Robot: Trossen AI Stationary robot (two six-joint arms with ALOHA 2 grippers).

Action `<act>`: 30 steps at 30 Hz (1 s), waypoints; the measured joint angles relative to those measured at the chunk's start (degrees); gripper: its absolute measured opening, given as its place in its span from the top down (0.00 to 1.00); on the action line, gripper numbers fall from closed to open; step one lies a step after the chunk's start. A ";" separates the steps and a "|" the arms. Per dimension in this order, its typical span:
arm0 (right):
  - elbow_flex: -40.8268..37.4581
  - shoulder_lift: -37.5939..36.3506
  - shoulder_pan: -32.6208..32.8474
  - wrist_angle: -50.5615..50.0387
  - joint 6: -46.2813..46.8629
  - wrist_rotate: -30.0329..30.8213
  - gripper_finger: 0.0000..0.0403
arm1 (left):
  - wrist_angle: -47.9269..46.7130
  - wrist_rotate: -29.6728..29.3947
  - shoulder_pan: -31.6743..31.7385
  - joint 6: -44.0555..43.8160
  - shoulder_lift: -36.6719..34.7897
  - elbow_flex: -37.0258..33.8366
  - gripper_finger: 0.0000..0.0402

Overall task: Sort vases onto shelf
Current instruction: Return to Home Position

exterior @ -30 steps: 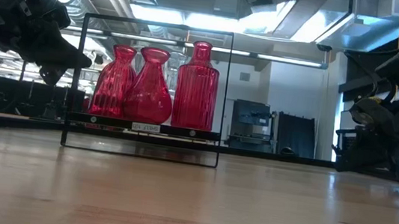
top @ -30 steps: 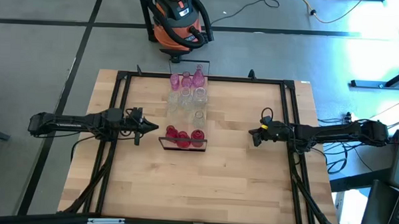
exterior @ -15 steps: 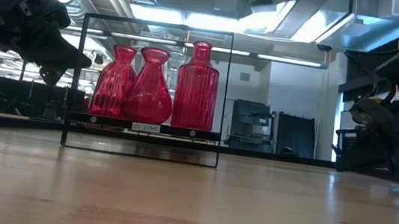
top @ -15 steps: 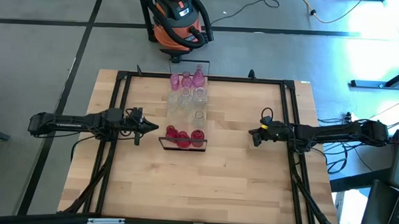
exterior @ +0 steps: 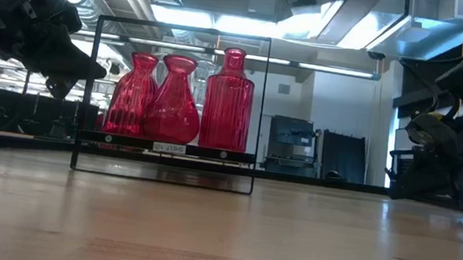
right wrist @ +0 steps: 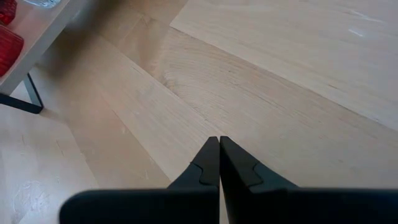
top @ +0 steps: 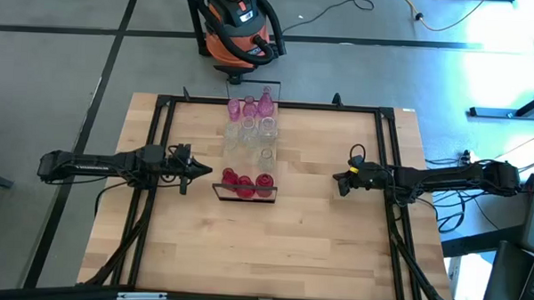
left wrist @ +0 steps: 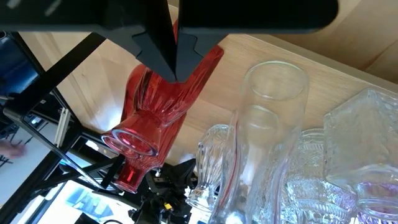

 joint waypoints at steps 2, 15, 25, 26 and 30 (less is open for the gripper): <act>0.00 0.00 -0.01 0.01 0.00 0.00 1.00 | 0.02 0.00 0.02 0.00 0.00 0.00 1.00; 0.00 0.00 0.00 0.01 0.02 0.00 1.00 | 0.02 0.00 0.01 0.00 0.00 0.00 1.00; 0.07 -4.36 0.05 -0.84 0.00 -0.34 1.00 | 0.01 0.01 0.01 -0.02 0.00 0.00 1.00; 0.07 -6.46 0.04 -0.87 0.00 -0.33 1.00 | -0.01 0.00 0.02 -0.02 0.00 0.00 1.00; 0.07 -15.86 -0.02 -0.74 0.00 -0.28 1.00 | 0.02 0.00 0.01 -0.02 0.00 0.00 1.00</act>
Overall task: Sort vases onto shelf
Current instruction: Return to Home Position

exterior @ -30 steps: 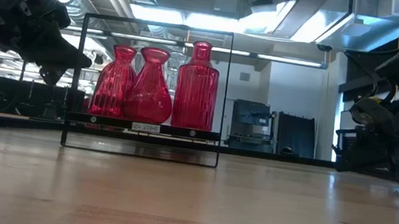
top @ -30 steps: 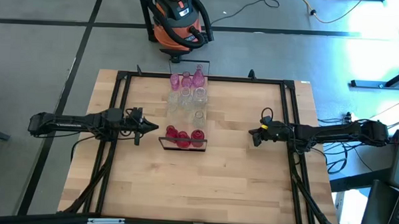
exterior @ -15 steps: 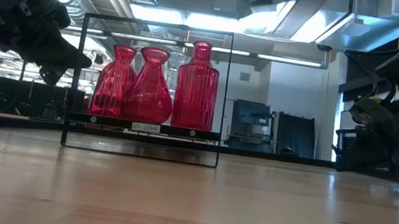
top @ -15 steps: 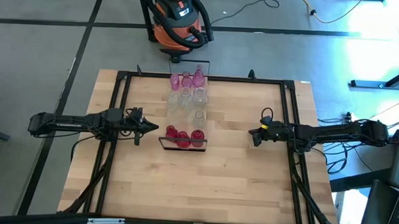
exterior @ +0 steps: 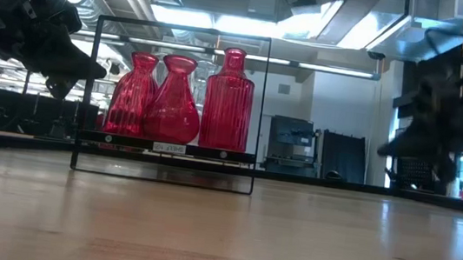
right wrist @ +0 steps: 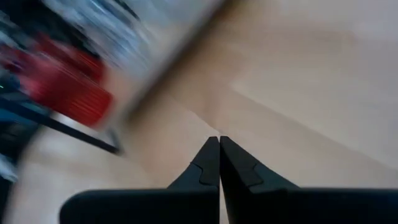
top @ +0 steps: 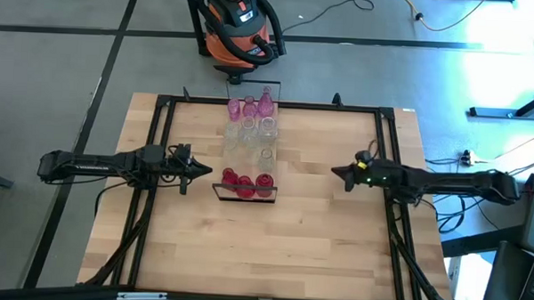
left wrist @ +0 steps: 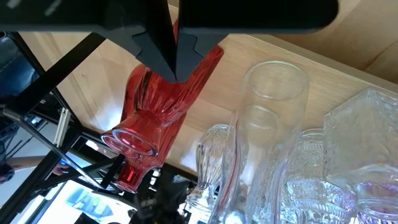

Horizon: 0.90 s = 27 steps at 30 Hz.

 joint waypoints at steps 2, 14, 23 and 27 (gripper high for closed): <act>0.00 -3.97 0.07 0.28 0.00 0.06 1.00 | 0.00 0.00 0.01 0.02 0.00 0.00 1.00; 0.00 -22.45 0.04 0.33 0.00 0.03 1.00 | -0.02 0.00 0.00 0.01 0.00 0.00 1.00; -0.02 -27.39 -0.02 0.82 0.00 0.08 1.00 | 0.00 0.00 -0.01 0.00 0.00 0.00 1.00; -0.07 -27.31 -0.02 0.18 0.00 0.00 1.00 | 0.00 0.00 0.00 0.00 0.00 0.00 1.00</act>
